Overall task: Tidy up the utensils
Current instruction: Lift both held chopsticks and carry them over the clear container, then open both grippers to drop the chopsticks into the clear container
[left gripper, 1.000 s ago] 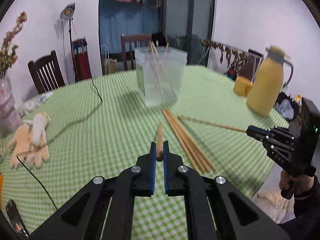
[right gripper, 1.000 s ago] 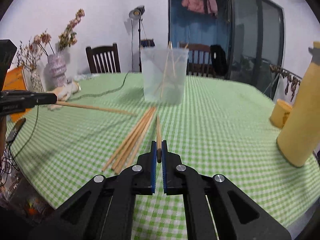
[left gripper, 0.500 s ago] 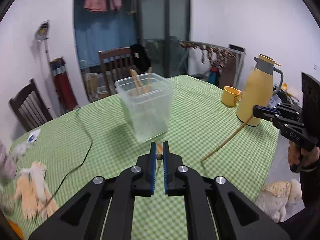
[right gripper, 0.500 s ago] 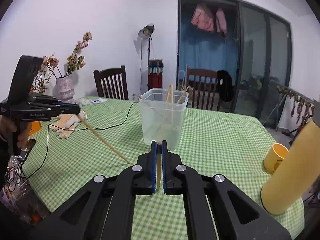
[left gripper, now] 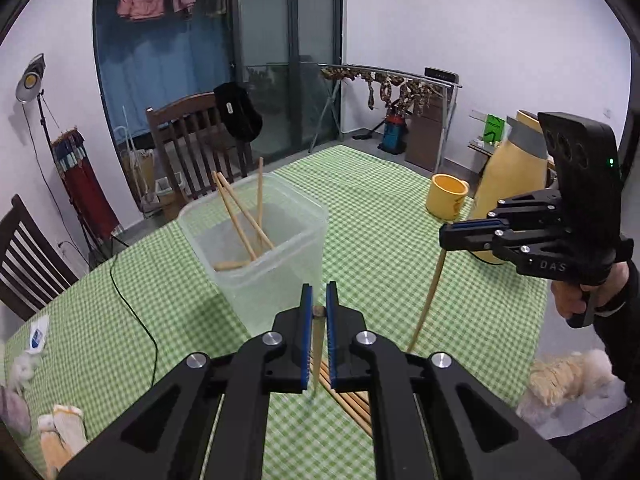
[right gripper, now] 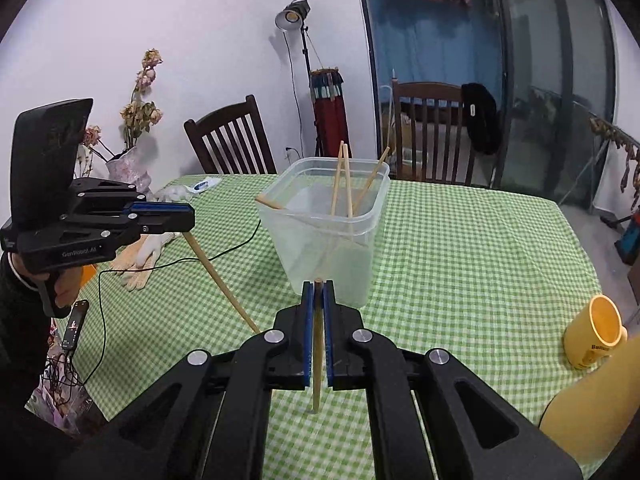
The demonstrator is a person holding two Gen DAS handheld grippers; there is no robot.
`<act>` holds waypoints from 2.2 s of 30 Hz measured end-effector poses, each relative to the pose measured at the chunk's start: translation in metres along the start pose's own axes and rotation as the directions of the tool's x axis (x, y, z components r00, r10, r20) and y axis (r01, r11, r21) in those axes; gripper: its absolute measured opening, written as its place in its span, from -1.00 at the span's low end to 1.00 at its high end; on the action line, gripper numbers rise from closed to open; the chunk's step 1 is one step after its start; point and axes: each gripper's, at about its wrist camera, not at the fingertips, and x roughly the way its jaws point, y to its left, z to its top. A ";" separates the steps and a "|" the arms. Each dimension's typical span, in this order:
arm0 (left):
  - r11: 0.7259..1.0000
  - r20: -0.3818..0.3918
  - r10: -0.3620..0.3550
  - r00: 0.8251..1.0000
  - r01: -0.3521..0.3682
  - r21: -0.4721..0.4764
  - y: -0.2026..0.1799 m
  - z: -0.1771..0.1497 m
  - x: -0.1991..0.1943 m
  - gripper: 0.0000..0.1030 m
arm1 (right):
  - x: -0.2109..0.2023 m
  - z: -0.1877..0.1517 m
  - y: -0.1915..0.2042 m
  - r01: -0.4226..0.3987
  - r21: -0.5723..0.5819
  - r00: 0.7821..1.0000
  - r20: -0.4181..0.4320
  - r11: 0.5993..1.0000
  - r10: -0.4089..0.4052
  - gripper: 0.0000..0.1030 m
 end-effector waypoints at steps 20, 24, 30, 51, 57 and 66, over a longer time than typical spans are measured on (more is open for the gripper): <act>0.993 0.249 0.111 0.962 -0.100 -0.055 0.080 0.152 -0.091 -0.93 | -0.049 0.191 0.011 0.106 -0.115 0.941 0.333 0.988 -0.062 -0.91; 0.991 0.205 0.115 0.972 -0.098 -0.092 0.108 0.156 -0.051 -0.93 | 0.001 0.196 -0.013 0.104 -0.078 0.957 0.280 0.991 -0.079 -0.91; 0.985 0.092 0.092 0.991 -0.078 -0.152 0.145 0.147 0.032 -0.93 | 0.070 0.186 -0.044 0.081 -0.007 0.982 0.170 0.997 -0.079 -0.91; 0.977 -0.050 0.052 0.997 -0.061 -0.203 0.164 0.111 0.107 -0.51 | 0.122 0.168 -0.061 0.200 0.005 0.976 0.084 0.980 -0.200 0.02; 0.973 0.020 0.083 0.996 -0.077 -0.220 0.141 0.090 0.052 -0.22 | 0.081 0.156 -0.051 0.205 0.010 0.974 0.092 0.979 -0.205 0.02; 0.949 0.145 0.138 0.980 -0.090 -0.301 0.061 -0.024 -0.021 0.26 | 0.027 0.064 -0.018 0.204 -0.032 0.975 0.096 0.978 -0.200 0.30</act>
